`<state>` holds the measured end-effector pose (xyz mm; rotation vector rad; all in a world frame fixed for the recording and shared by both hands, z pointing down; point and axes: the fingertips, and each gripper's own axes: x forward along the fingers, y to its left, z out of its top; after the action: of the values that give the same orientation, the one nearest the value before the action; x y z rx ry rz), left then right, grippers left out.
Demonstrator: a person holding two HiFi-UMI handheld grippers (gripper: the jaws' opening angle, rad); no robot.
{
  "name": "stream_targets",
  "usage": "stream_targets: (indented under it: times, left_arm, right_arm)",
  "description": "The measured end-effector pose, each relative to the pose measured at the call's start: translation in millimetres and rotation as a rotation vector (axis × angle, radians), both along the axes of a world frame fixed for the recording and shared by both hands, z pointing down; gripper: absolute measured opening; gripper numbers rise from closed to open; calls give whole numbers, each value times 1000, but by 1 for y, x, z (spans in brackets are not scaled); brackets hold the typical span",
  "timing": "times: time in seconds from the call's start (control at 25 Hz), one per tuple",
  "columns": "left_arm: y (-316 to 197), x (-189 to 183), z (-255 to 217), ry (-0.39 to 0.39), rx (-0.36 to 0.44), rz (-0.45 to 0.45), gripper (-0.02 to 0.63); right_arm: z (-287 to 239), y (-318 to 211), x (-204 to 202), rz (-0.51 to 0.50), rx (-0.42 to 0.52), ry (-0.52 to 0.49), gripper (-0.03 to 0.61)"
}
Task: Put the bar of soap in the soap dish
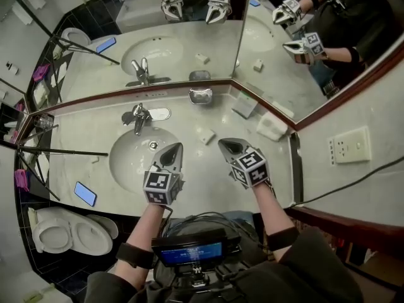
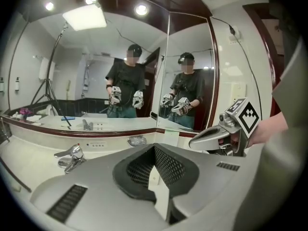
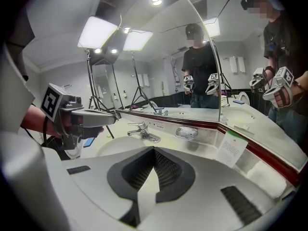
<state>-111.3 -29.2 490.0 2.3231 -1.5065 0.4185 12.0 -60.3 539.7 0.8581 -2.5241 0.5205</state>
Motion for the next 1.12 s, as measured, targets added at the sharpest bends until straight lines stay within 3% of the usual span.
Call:
stream_targets:
  times: [0.28, 0.44, 0.76, 0.88, 1.12]
  left_arm:
    - [-1, 1, 3, -6, 8, -8, 3]
    - [-5, -1, 8, -13, 1, -19, 3]
    - [-7, -8, 27, -32, -25, -33, 3]
    - [-5, -9, 30, -20, -50, -40, 3]
    - [-3, -28, 43, -15, -78, -78, 3]
  right_arm:
    - [10, 6, -1, -12, -17, 13, 17]
    - [29, 3, -4, -43, -9, 111, 20]
    - [99, -13, -27, -97, -122, 319, 423]
    - [131, -23, -37, -116, -159, 383, 459]
    - [169, -53, -48, -119, -173, 480, 459]
